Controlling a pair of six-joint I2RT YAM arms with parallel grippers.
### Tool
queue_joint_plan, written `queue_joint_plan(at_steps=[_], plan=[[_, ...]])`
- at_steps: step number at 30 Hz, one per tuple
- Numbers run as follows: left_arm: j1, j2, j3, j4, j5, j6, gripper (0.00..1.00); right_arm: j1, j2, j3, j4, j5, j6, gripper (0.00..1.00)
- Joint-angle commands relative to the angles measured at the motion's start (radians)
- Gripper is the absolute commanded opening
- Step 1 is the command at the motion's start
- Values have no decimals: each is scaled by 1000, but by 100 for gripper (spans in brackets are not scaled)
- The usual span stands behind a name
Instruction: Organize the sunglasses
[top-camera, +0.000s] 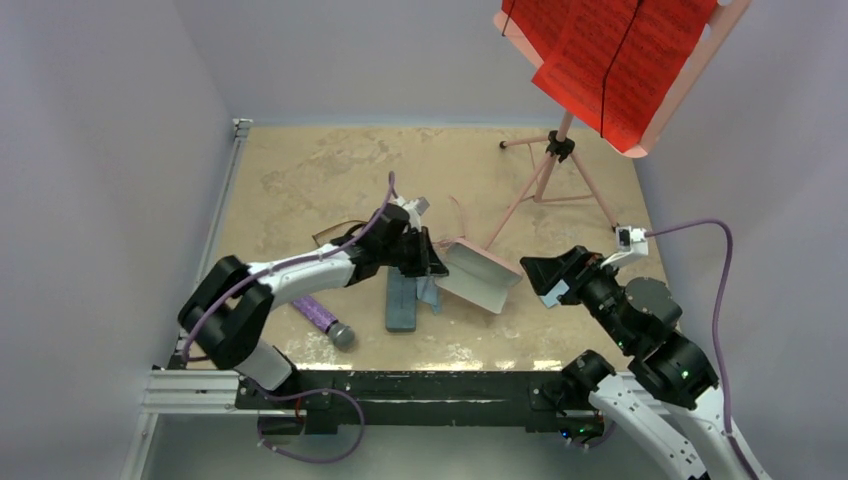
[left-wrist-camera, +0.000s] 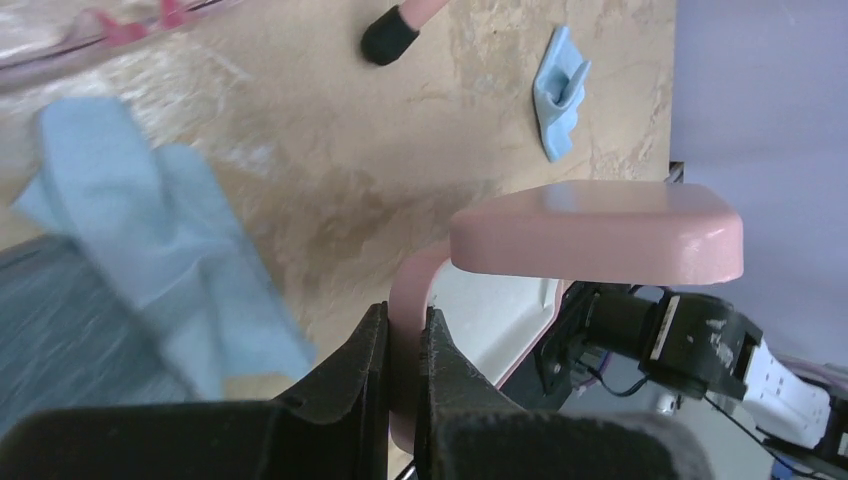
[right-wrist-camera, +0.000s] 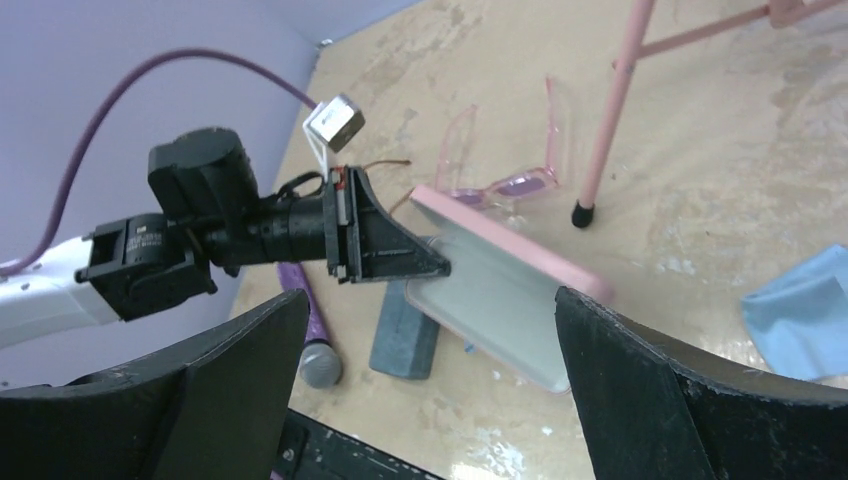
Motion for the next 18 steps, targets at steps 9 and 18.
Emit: queue_joint_plan(at_steps=[9,18], plan=[[-138,398,353,85,-99,-119,0,-1,-45,-68,-65,36,40,98],[-154,431,343,15,-148,-62,16,-1,-65,-93,-61,52,55,98]])
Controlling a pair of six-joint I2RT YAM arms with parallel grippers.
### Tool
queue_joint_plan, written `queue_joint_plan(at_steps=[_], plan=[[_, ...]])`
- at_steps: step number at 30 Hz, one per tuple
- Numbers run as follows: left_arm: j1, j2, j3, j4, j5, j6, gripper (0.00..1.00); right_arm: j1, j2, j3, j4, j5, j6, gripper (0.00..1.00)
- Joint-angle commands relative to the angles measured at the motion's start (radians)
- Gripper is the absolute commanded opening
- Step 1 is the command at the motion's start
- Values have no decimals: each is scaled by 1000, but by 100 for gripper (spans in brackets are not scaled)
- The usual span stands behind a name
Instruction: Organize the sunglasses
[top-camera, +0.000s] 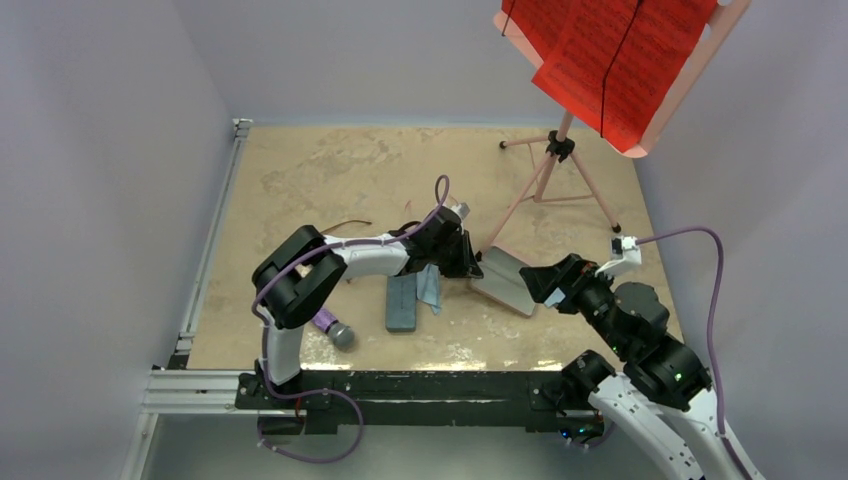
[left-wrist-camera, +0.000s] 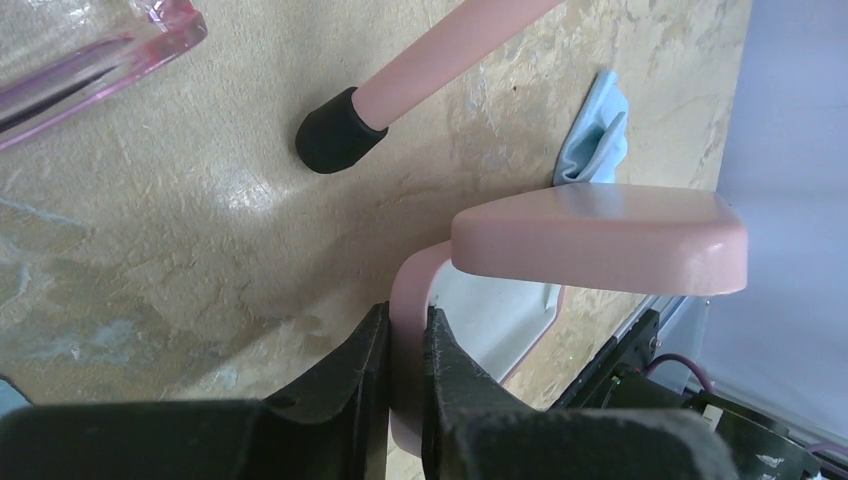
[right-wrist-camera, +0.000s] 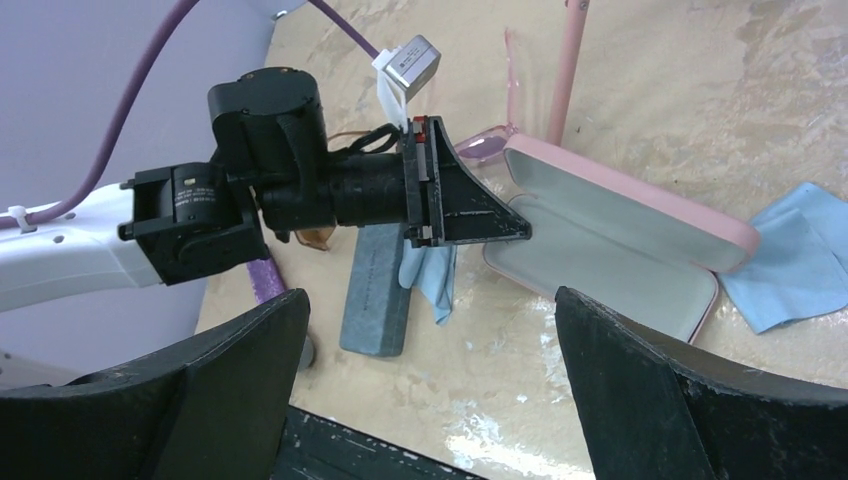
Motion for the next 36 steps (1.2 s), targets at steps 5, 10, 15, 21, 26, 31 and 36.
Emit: queue_joint_plan(at_steps=[5,10,15,21,26,31,36], plan=[[-18,-57,-24,-124,-95,57,15,0,2,-8,7,42,24,98],[-18,-92,-96,-115,-122,61,17,0,14,-14,-16,63,46,98],[-18,-83,-103,-128,-133,66,25,-1,14,-19,-25,64,58,98],[-18,-113,-105,-187,-183,87,48,0,11,-18,-40,78,59,98],[-18,-207,-128,-219,-195,114,63,-1,11,-26,-44,79,40,98],[-18,-331,-155,-237,-193,144,73,-1,14,-28,-56,76,29,98],[-18,-436,-177,-269,-211,167,85,0,44,-62,29,24,-30,98]])
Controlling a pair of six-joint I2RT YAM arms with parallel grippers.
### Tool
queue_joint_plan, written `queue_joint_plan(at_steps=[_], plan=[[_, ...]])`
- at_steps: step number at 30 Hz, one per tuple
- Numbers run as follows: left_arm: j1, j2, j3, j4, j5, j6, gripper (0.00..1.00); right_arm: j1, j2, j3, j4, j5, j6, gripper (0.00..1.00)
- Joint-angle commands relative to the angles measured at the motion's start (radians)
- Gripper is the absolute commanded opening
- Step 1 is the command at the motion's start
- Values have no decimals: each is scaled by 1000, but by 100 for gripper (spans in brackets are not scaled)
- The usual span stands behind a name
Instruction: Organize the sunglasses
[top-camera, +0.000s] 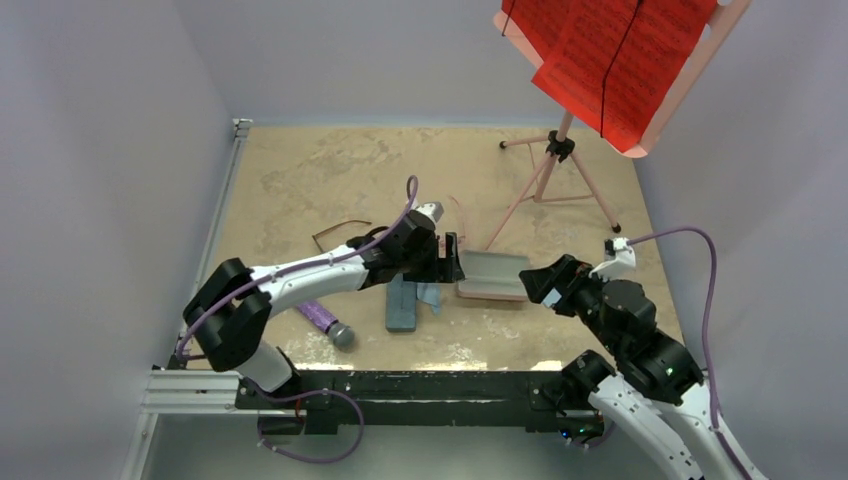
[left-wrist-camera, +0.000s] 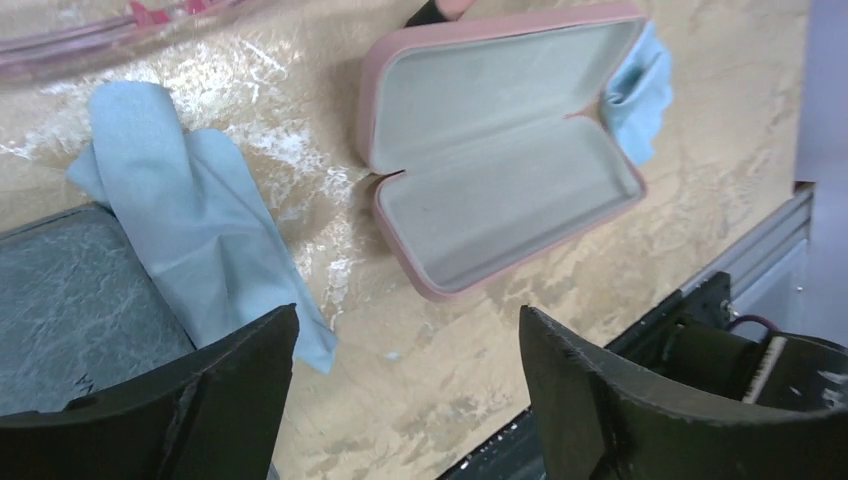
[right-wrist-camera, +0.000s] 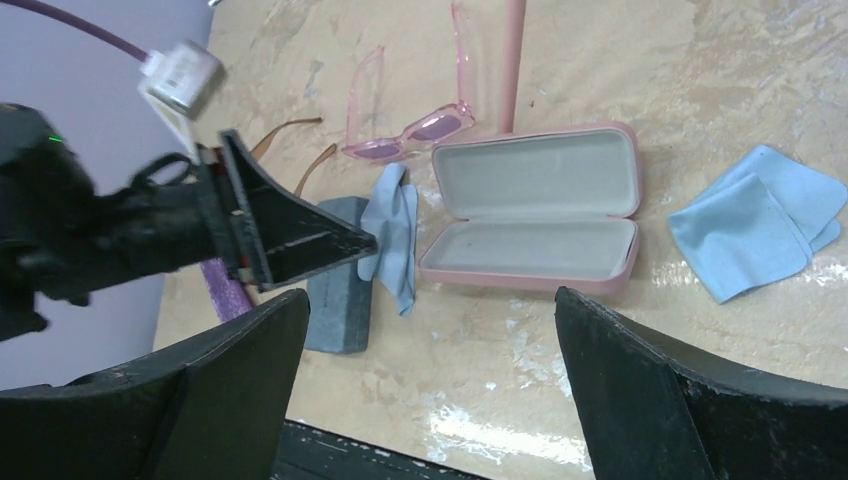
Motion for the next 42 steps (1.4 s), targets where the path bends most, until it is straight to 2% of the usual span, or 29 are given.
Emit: queue_joint_plan(at_steps=[1,4,7,12,16,23,30,35,42], plan=[[-2,-103,-13,-31,-30,45,88,0,58,-38,104,-56,-70,98],[-1,-146,-16,-62,-48,42,95,-2,200,-30,206,-133,-100,98],[3,-194,-39,-81,-75,30,98,-1,364,-20,306,-133,-81,98],[21,-301,-112,-152,-157,-3,100,-2,609,1,395,-138,-49,98],[30,-418,-187,-242,-259,-39,100,-3,728,-36,411,-153,1,98],[46,-608,-293,-365,-398,-98,100,-3,740,-208,505,-240,75,95],[47,-668,-326,-367,-419,-127,100,0,703,-328,613,-267,99,95],[46,-662,-331,-363,-413,-128,100,42,664,-374,681,-203,89,95],[47,-658,-336,-358,-413,-133,100,177,628,-341,651,-36,54,95]])
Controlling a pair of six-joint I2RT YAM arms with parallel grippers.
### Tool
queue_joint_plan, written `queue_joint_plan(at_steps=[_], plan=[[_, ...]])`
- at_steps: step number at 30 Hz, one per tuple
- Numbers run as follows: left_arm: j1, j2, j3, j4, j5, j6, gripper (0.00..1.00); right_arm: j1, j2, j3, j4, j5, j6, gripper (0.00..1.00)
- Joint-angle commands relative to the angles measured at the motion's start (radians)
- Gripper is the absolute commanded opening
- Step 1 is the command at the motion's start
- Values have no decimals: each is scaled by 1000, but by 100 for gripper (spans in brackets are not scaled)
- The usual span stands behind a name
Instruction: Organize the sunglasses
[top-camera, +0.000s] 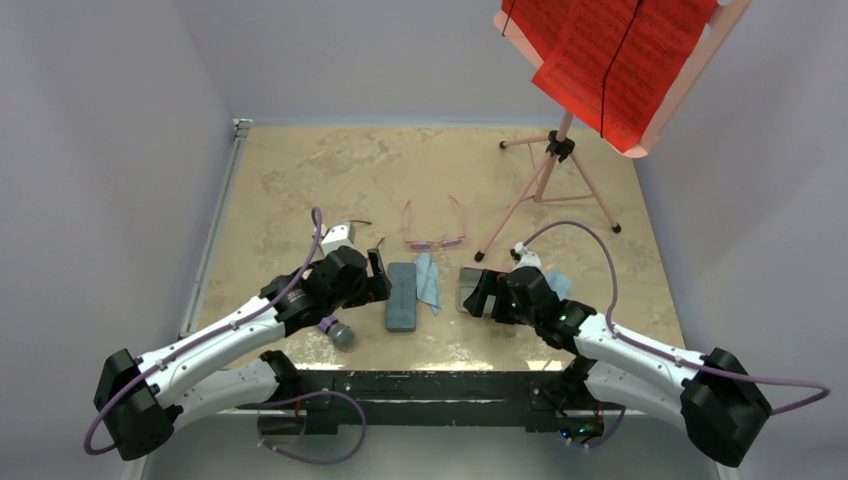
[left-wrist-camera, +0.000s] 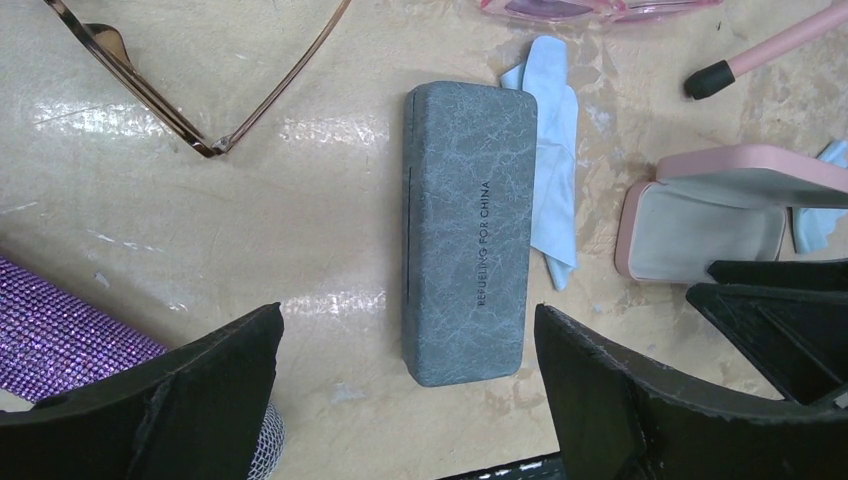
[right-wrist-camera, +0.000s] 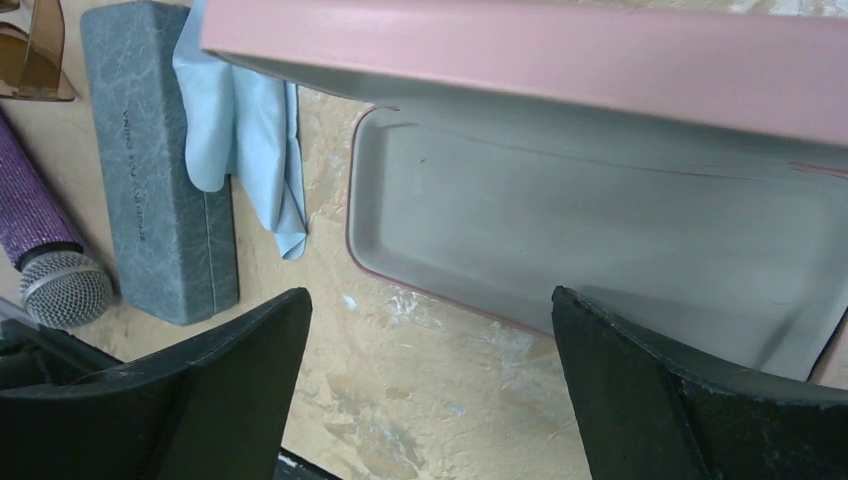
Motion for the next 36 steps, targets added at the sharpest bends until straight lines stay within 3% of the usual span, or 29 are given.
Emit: queue_joint_plan(at_steps=[1,9,14,20,28,36], plan=[[3,-5,-11,6,-23,-15,100,61,-25,26,12,127,-19,95],[3,-3,-22,-4,-39,-18,100,72,-76,14,-28,165,-2,95],[3,-4,-21,14,-33,-11,100,91,-163,11,-51,151,-76,95],[3,-17,-30,6,-43,-10,100,202,-212,73,-94,164,-183,95],[3,-56,-58,-53,-61,-37,100,312,28,194,-46,139,-205,95],[4,-176,-125,-111,-68,-53,100,344,231,279,-5,146,-217,94]])
